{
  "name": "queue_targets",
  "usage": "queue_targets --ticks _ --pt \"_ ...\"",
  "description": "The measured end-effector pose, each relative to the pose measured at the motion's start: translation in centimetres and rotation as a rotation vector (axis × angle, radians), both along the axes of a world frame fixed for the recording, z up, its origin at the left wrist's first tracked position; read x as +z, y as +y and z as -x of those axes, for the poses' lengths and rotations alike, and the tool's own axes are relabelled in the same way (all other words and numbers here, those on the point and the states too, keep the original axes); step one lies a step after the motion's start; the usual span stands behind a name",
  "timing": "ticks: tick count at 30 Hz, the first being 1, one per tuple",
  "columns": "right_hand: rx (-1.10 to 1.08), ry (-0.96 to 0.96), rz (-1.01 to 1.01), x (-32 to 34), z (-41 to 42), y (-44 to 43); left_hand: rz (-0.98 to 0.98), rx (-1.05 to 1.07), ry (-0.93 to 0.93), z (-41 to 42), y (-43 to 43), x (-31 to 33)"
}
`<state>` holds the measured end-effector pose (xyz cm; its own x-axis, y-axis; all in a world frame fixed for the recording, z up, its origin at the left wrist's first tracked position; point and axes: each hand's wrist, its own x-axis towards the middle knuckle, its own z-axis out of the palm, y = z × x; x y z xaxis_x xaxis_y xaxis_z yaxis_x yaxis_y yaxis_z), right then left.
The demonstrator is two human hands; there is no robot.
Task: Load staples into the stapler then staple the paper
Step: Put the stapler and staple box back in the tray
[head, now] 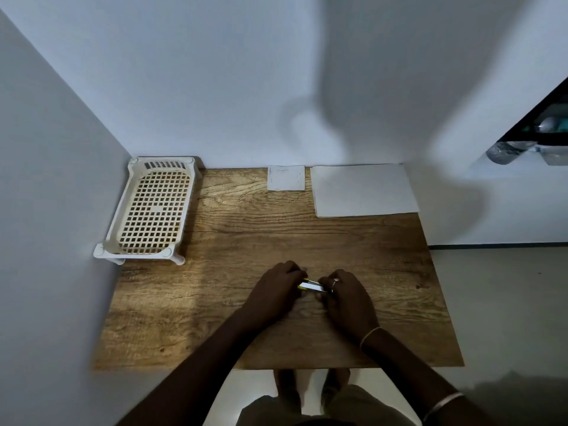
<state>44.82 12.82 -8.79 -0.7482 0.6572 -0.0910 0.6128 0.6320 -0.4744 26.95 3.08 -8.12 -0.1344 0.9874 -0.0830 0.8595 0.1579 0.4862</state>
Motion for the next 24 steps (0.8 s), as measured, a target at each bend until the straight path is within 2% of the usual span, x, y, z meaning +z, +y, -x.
queue_targets --ticks 5,11,17,24 --pt "-0.014 0.122 0.041 0.9 2.1 -0.8 -0.078 0.154 -0.144 2.2 -1.3 1.0" --pt "0.098 0.167 0.142 1.5 4.6 -2.7 -0.145 0.297 -0.261 3.3 -5.6 1.6" --pt "0.117 0.149 0.196 0.4 5.0 -4.0 -0.119 0.384 -0.286 2.1 -7.9 1.3" --pt "0.166 0.114 0.182 0.7 5.1 -4.7 -0.111 0.379 -0.159 1.9 -9.7 0.2"
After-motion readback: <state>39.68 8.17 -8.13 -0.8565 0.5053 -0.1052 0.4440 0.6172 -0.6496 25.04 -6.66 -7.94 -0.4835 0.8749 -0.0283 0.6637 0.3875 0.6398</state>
